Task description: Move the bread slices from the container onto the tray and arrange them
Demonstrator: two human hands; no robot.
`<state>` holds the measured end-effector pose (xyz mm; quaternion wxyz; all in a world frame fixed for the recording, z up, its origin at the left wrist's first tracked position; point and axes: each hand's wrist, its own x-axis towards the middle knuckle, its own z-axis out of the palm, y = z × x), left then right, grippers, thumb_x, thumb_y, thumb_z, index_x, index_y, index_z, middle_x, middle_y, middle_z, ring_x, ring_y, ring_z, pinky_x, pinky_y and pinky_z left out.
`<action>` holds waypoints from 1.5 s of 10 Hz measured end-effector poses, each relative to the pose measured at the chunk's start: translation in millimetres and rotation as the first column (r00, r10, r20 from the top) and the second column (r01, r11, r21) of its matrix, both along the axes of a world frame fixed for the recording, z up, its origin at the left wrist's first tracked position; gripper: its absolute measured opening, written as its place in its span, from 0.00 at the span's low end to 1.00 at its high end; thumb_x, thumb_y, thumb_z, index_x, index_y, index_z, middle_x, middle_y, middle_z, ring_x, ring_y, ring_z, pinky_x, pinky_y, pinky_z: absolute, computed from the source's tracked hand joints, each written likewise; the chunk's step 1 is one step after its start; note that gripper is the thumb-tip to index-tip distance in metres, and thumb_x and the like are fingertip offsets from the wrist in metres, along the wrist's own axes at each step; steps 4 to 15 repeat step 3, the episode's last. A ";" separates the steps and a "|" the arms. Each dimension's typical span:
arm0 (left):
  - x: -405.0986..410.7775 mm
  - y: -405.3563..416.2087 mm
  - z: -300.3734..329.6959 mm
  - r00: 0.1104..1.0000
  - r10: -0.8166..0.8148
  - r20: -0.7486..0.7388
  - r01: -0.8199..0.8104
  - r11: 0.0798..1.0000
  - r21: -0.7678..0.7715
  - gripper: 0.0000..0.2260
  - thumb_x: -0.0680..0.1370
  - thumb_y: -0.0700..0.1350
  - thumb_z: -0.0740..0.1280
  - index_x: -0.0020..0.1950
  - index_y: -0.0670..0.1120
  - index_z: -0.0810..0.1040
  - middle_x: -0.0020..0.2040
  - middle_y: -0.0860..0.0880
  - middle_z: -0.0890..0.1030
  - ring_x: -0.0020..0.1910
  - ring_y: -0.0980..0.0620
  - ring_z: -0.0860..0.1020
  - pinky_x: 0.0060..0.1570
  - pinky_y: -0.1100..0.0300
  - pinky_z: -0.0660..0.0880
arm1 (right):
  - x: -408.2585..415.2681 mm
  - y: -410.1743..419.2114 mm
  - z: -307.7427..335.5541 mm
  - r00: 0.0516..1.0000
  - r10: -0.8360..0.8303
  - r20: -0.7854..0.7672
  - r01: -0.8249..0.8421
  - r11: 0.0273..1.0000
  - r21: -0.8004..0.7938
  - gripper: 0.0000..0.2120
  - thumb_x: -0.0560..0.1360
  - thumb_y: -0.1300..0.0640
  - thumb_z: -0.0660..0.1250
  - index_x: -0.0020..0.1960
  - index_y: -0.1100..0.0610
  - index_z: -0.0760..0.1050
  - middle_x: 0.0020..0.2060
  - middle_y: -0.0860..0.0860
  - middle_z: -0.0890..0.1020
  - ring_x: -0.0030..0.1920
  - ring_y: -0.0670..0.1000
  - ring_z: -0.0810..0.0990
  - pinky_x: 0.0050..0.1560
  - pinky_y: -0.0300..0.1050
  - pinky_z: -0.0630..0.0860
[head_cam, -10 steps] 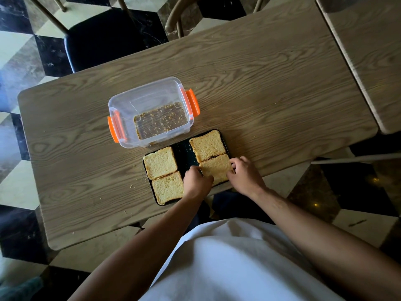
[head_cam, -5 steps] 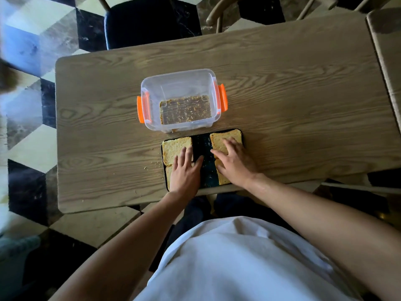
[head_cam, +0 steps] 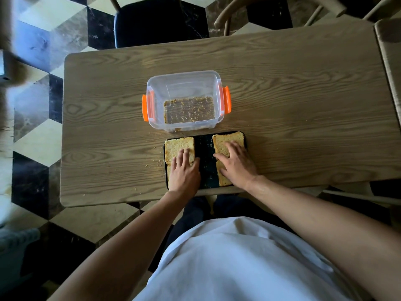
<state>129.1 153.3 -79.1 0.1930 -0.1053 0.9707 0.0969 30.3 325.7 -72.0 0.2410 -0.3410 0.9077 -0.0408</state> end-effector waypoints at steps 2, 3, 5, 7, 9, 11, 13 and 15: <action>0.8 4.4 9.1 0.999 0.041 -0.027 -0.040 0.999 0.015 0.30 0.79 0.52 0.61 0.79 0.46 0.57 0.80 0.39 0.57 0.79 0.40 0.53 0.76 0.42 0.55 | -5.1 1.2 5.8 1.000 0.007 0.004 -0.007 0.999 -0.031 0.35 0.76 0.45 0.68 0.77 0.52 0.58 0.76 0.62 0.60 0.78 0.63 0.56 0.78 0.59 0.55; 4.0 0.2 10.8 0.995 0.090 -0.037 -0.089 0.996 0.023 0.30 0.80 0.53 0.59 0.80 0.45 0.54 0.80 0.40 0.56 0.80 0.41 0.52 0.76 0.43 0.54 | -6.5 3.2 5.6 0.999 -0.005 0.034 0.006 0.999 -0.037 0.35 0.78 0.42 0.63 0.78 0.54 0.55 0.78 0.61 0.58 0.79 0.62 0.53 0.78 0.59 0.53; 4.0 0.2 10.8 0.995 0.090 -0.037 -0.089 0.996 0.023 0.30 0.80 0.53 0.59 0.80 0.45 0.54 0.80 0.40 0.56 0.80 0.41 0.52 0.76 0.43 0.54 | -6.5 3.2 5.6 0.999 -0.005 0.034 0.006 0.999 -0.037 0.35 0.78 0.42 0.63 0.78 0.54 0.55 0.78 0.61 0.58 0.79 0.62 0.53 0.78 0.59 0.53; 4.0 0.2 10.8 0.995 0.090 -0.037 -0.089 0.996 0.023 0.30 0.80 0.53 0.59 0.80 0.45 0.54 0.80 0.40 0.56 0.80 0.41 0.52 0.76 0.43 0.54 | -6.5 3.2 5.6 0.999 -0.005 0.034 0.006 0.999 -0.037 0.35 0.78 0.42 0.63 0.78 0.54 0.55 0.78 0.61 0.58 0.79 0.62 0.53 0.78 0.59 0.53; 4.0 0.2 10.8 0.995 0.090 -0.037 -0.089 0.996 0.023 0.30 0.80 0.53 0.59 0.80 0.45 0.54 0.80 0.40 0.56 0.80 0.41 0.52 0.76 0.43 0.54 | -6.5 3.2 5.6 0.999 -0.005 0.034 0.006 0.999 -0.037 0.35 0.78 0.42 0.63 0.78 0.54 0.55 0.78 0.61 0.58 0.79 0.62 0.53 0.78 0.59 0.53; 4.0 0.2 10.8 0.995 0.090 -0.037 -0.089 0.996 0.023 0.30 0.80 0.53 0.59 0.80 0.45 0.54 0.80 0.40 0.56 0.80 0.41 0.52 0.76 0.43 0.54 | -6.5 3.2 5.6 0.999 -0.005 0.034 0.006 0.999 -0.037 0.35 0.78 0.42 0.63 0.78 0.54 0.55 0.78 0.61 0.58 0.79 0.62 0.53 0.78 0.59 0.53; 4.0 0.2 10.8 0.995 0.090 -0.037 -0.089 0.996 0.023 0.30 0.80 0.53 0.59 0.80 0.45 0.54 0.80 0.40 0.56 0.80 0.41 0.52 0.76 0.43 0.54 | -6.5 3.2 5.6 0.999 -0.005 0.034 0.006 0.999 -0.037 0.35 0.78 0.42 0.63 0.78 0.54 0.55 0.78 0.61 0.58 0.79 0.62 0.53 0.78 0.59 0.53; 4.0 0.2 10.8 0.995 0.090 -0.037 -0.089 0.996 0.023 0.30 0.80 0.53 0.59 0.80 0.45 0.54 0.80 0.40 0.56 0.80 0.41 0.52 0.76 0.43 0.54 | -6.5 3.2 5.6 0.999 -0.005 0.034 0.006 0.999 -0.037 0.35 0.78 0.42 0.63 0.78 0.54 0.55 0.78 0.61 0.58 0.79 0.62 0.53 0.78 0.59 0.53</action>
